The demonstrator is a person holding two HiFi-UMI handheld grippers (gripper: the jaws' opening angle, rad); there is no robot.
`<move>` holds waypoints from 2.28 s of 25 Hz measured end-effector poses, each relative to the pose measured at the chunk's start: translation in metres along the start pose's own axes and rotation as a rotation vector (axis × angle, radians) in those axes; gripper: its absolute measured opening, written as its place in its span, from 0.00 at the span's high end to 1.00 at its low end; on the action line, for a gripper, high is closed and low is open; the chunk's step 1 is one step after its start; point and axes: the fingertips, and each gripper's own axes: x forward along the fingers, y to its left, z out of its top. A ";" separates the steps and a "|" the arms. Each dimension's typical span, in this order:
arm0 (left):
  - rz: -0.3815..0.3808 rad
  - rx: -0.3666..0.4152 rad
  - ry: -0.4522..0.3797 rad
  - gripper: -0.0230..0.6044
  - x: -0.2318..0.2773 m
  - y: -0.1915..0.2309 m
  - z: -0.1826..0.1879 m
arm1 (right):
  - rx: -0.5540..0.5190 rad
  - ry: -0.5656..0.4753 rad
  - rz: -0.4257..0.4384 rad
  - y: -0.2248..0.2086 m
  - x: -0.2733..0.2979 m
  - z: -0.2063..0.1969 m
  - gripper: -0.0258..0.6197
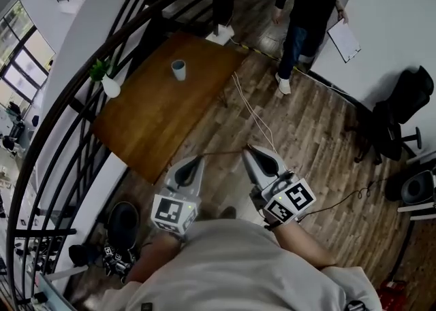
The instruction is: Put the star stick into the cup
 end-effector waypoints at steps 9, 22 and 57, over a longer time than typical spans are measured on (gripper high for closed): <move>-0.097 0.015 -0.006 0.96 0.060 -0.010 -0.001 | 0.010 -0.016 -0.091 -0.054 -0.009 -0.003 0.92; -0.180 -0.002 0.001 0.96 0.132 0.018 -0.001 | 0.023 -0.003 -0.137 -0.115 0.028 -0.003 0.92; 0.054 0.003 -0.023 0.96 0.217 0.348 0.054 | 0.034 0.047 0.136 -0.174 0.393 -0.008 0.92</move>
